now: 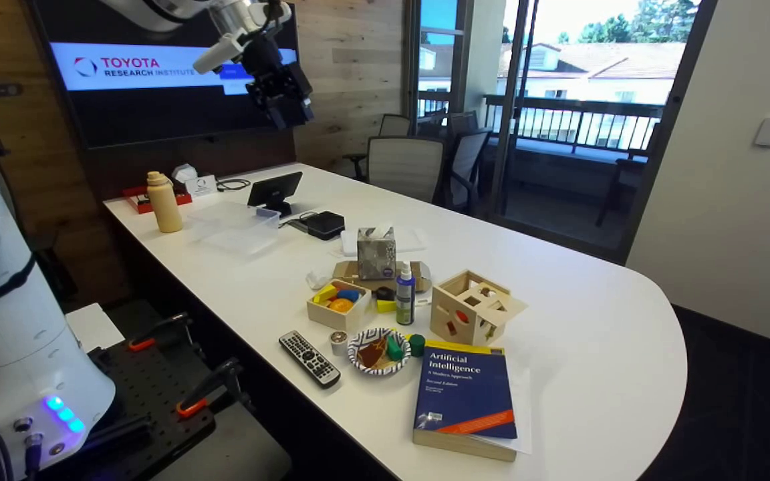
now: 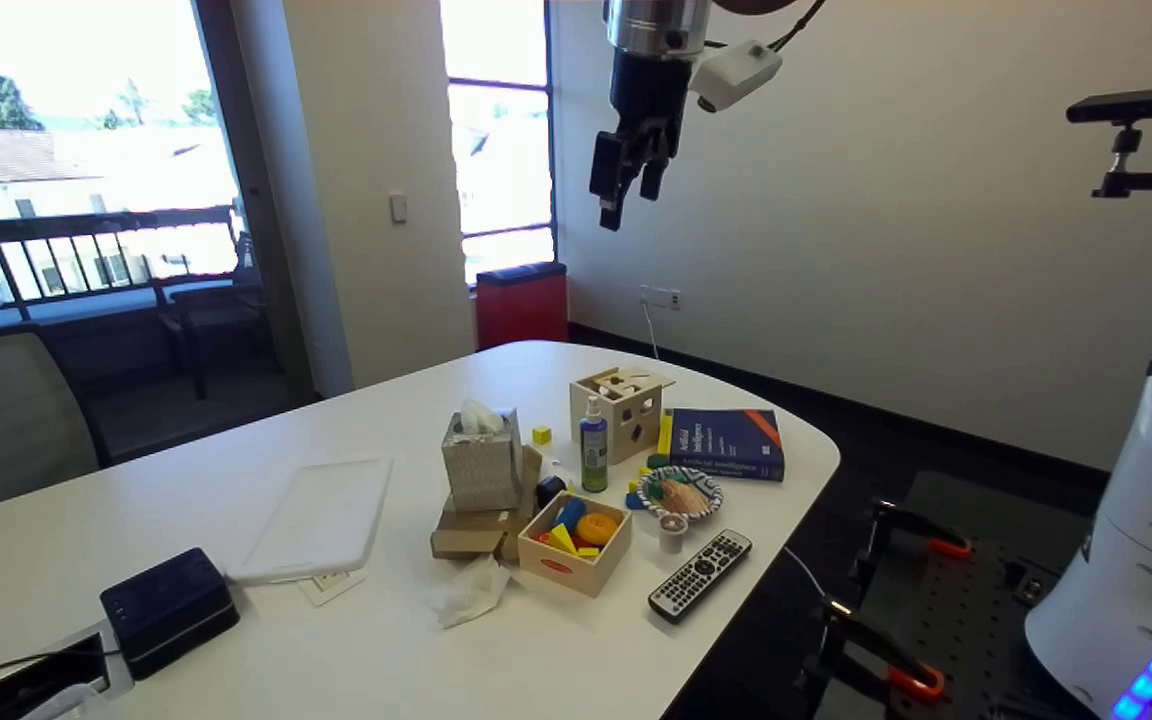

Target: Slide the lid on the box to completely close it

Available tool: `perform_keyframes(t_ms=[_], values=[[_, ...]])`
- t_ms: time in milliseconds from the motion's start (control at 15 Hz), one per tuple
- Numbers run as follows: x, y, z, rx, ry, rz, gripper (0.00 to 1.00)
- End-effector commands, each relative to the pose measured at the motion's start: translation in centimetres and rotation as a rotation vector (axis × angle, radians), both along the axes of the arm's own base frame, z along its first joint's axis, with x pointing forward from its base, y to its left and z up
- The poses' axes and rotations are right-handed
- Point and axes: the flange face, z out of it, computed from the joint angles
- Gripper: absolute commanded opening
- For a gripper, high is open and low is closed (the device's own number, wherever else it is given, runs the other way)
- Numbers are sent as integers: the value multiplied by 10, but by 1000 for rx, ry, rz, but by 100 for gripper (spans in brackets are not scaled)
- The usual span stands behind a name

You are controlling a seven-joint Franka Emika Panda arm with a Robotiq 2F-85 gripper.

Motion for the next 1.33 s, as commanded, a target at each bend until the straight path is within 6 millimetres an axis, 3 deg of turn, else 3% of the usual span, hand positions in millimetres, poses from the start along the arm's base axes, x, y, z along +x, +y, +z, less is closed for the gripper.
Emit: perform_keyframes(t_ms=[0,333,733,933,1267], values=[[74,-53,-15,7,-7,-93,100],[150,-150,-37,22,12,-225,100],[213,-273,-75,69,15,-395,100],[226,-328,-104,106,34,-459,100],[222,-388,-157,152,88,-539,100]])
